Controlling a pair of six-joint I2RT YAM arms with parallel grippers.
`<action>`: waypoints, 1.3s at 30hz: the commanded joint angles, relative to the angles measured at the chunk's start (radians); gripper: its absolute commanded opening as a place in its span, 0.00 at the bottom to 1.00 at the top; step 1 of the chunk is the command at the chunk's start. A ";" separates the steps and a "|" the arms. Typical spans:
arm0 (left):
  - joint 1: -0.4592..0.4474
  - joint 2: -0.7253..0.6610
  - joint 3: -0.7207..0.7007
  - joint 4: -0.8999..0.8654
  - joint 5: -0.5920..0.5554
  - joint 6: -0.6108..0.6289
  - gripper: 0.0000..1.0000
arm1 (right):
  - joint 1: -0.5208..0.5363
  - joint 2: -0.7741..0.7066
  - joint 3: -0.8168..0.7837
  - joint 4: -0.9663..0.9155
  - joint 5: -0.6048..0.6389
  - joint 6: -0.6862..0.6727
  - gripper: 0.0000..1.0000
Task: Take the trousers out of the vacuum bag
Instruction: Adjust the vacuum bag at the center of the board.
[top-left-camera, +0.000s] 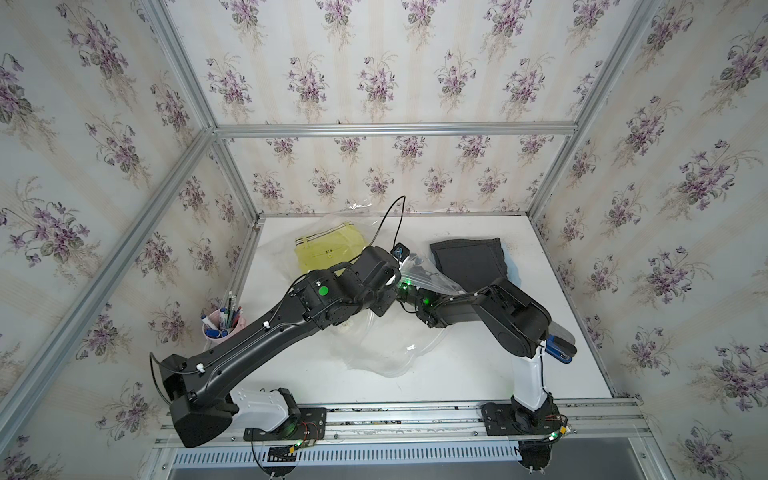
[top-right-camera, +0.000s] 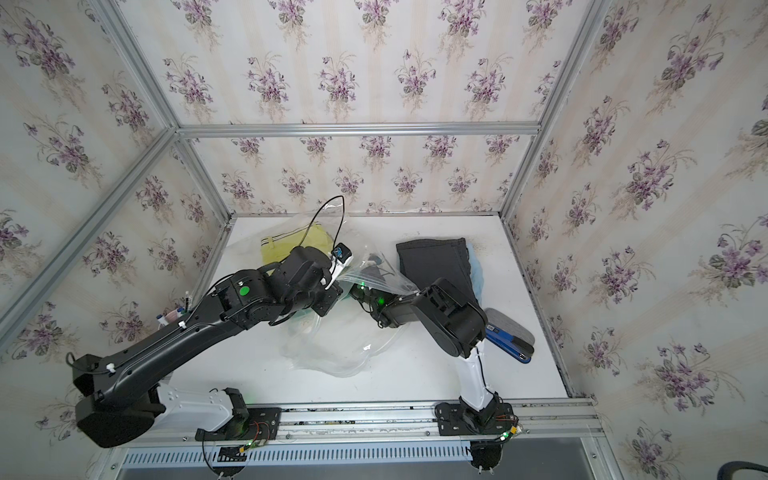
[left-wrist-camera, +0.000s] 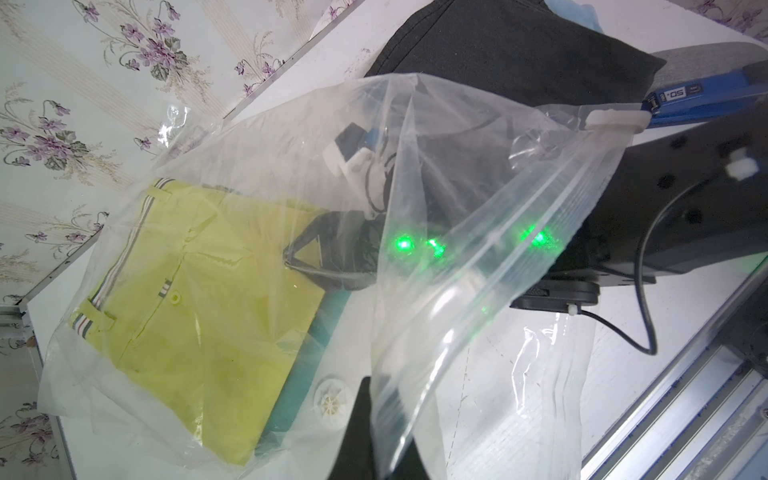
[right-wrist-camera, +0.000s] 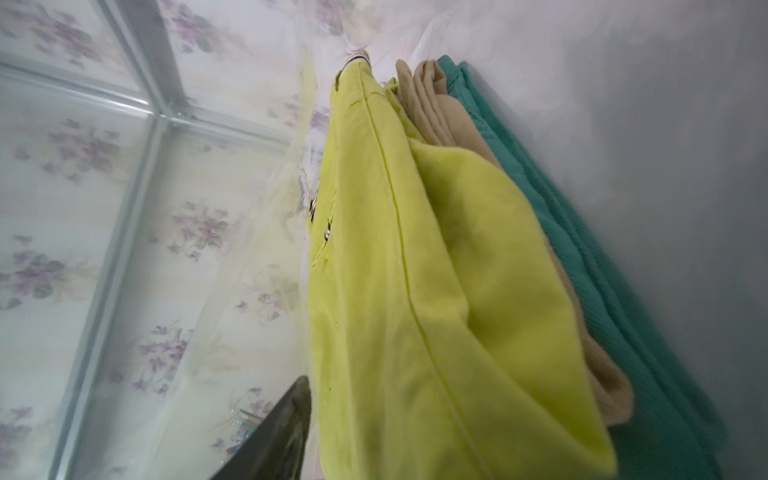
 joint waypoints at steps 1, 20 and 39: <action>0.002 0.000 0.006 0.013 0.000 0.002 0.03 | 0.000 0.029 0.030 -0.021 0.000 0.010 0.62; 0.052 -0.019 0.009 0.024 0.074 -0.024 0.69 | 0.001 0.058 0.153 0.174 -0.197 -0.056 0.00; 0.068 -0.262 -0.155 -0.182 -0.144 -0.606 1.00 | 0.004 -0.255 -0.217 0.320 -0.337 -0.031 0.00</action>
